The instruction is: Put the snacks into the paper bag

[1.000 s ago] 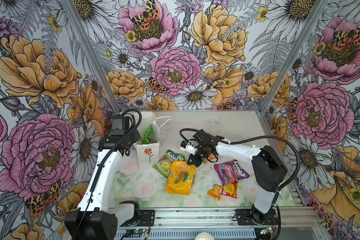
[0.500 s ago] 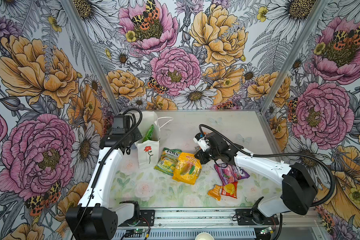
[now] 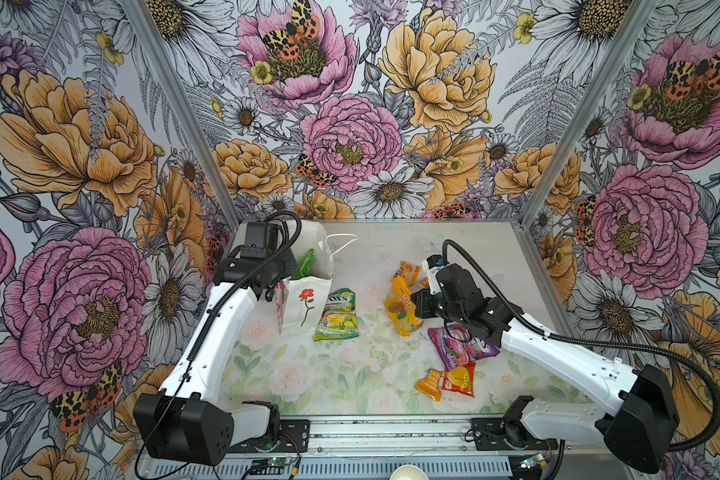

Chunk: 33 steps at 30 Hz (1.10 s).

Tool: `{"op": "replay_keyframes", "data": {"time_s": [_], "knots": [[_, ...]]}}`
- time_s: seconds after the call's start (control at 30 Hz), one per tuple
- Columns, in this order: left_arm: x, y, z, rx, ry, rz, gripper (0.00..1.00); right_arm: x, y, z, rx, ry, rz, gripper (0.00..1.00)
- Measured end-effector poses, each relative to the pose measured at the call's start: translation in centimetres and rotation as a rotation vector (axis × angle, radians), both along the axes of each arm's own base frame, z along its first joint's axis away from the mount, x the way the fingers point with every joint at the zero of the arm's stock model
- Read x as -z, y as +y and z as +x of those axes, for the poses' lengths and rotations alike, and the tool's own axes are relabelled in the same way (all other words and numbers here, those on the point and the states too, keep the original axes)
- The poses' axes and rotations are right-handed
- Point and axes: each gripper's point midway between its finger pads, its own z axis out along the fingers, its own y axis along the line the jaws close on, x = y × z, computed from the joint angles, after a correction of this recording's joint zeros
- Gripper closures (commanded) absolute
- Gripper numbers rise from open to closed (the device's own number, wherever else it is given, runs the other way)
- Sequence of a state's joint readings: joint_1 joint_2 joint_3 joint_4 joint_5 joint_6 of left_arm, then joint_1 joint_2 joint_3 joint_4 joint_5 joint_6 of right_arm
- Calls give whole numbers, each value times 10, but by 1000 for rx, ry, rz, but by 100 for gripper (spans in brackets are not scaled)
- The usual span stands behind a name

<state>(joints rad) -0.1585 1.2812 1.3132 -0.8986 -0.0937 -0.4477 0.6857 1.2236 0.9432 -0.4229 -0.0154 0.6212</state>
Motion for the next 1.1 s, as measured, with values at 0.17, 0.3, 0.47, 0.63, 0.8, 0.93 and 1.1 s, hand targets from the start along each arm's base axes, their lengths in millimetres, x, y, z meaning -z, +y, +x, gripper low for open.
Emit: {"op": "replay_keyframes", "data": {"time_s": [0.17,0.3,0.47,0.63,0.8,0.93,1.1], "knots": [[-1,-17,2,33,3,2,100,3,-7,-2,34,28,-21,100],[1,-20,4,36,8,5,100,5,-10,-2,59,41,-24,100],[1,-23,3,42,8,9,100,9,-17,-1,96,56,-45,100],[1,-22,3,39,8,12,100,15,-28,0,141,64,-87,100],[1,-22,4,37,7,14,100,30,-40,0,178,93,-108,100],[1,-21,4,35,6,17,100,47,-54,-1,231,160,-91,100],[1,-20,4,29,5,23,100,65,-66,-7,281,228,-43,100]]}}
